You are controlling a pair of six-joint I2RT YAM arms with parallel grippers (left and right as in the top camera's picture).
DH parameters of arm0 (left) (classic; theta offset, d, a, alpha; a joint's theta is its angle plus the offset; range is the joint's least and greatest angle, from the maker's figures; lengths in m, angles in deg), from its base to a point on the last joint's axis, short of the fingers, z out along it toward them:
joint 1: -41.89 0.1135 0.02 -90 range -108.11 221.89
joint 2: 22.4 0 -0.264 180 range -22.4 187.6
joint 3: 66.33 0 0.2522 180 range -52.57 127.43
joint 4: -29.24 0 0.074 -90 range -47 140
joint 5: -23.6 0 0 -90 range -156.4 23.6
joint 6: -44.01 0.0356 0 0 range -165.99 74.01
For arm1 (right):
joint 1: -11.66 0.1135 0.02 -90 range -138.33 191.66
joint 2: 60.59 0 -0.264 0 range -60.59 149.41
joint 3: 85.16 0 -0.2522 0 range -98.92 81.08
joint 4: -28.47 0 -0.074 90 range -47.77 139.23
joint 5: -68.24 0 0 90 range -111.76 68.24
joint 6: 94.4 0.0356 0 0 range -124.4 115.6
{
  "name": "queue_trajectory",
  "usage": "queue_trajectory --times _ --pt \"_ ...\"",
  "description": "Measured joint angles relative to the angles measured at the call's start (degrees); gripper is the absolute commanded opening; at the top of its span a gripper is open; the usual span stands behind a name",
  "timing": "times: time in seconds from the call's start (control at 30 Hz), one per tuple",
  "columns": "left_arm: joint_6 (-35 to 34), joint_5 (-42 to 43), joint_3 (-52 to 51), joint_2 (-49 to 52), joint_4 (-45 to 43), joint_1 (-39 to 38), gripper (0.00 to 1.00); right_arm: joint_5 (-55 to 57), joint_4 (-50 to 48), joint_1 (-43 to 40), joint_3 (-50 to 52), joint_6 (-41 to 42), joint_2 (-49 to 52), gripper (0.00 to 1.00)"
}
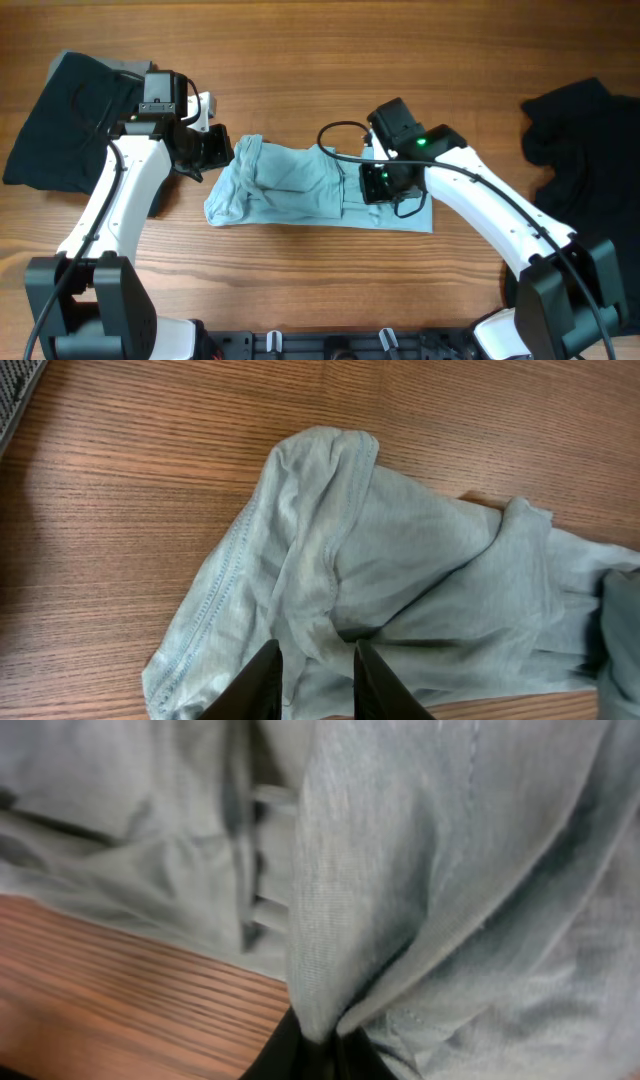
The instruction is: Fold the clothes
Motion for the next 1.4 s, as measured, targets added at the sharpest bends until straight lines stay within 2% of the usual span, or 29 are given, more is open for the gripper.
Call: queue_trajectory --times 0.07,0.23,0.27,0.37,0.4,0.43,0.47,0.5,0.57,0.67,0.8,0.83,0.87,0.9,0.97,1.0,1.17,1.4 --pt "0.0 -0.02 0.0 0.0 0.15 0.0 0.28 -0.46 -0.79 0.96 0.0 0.9 0.26 0.52" --pt "-0.17 -0.02 0.02 0.0 0.42 0.0 0.31 -1.86 0.04 0.92 0.0 1.01 0.28 0.52" --pt "-0.15 0.0 0.0 0.0 0.39 0.0 0.31 -1.88 0.42 0.63 0.0 1.01 0.26 0.46" --pt "-0.17 0.0 0.0 0.0 0.44 0.0 0.31 -2.19 1.75 -1.88 0.0 1.38 -0.26 0.08" --pt "-0.15 0.0 0.0 0.0 0.46 0.0 0.31 -2.25 2.21 -3.15 0.0 2.12 -0.59 0.05" --pt "-0.15 -0.02 0.0 0.0 0.52 0.0 0.31 -2.29 2.82 -4.76 0.0 2.62 -0.85 0.1" --pt "-0.15 0.0 0.0 0.0 0.57 0.0 0.31 -2.32 3.56 -6.23 0.0 3.15 -0.92 0.39" --pt "-0.15 0.0 0.02 0.0 0.57 0.0 0.31 -2.47 3.93 -7.74 0.04 3.13 -0.92 0.6" --pt "-0.15 0.0 0.0 0.0 0.57 0.0 0.32 -5.18 3.3 -8.7 0.09 -0.35 -0.92 0.75" --pt "-0.15 0.0 0.02 0.0 0.57 0.0 0.32 -8.37 0.63 -7.15 0.22 -5.2 -0.9 0.81" --pt "-0.17 0.0 0.0 0.0 0.55 0.0 0.32 -10.27 -5.86 -3.91 1.01 -8.39 0.79 0.82" --pt "-0.15 0.0 0.0 0.0 0.57 0.0 0.32 -10.43 -6.62 -2.99 1.03 -8.76 2.32 0.8" --pt "-0.15 0.0 0.02 0.0 0.57 0.0 0.32 -10.43 -7.1 -2.23 1.07 -8.83 3.76 0.74" --pt "-0.17 -0.02 0.02 0.0 0.59 0.0 0.32 -10.43 -7.54 -1.62 1.22 -8.98 5.05 0.63" --pt "-0.15 0.0 0.0 0.0 0.57 0.0 0.32 -10.45 -8.13 -0.83 1.36 -9.2 7.48 0.14" --pt "-0.15 0.0 0.0 0.0 0.59 0.0 0.32 -10.43 -8.22 -0.74 1.51 -9.44 8.2 0.04" --pt "-0.15 0.0 0.0 0.0 0.61 0.0 0.32 -8.79 -7.34 -0.98 1.64 -8.04 8.63 0.04" --pt "-0.15 -0.02 0.0 0.0 0.79 0.0 0.32 -0.83 -0.28 -3.45 0.79 -3.34 4.81 0.04"
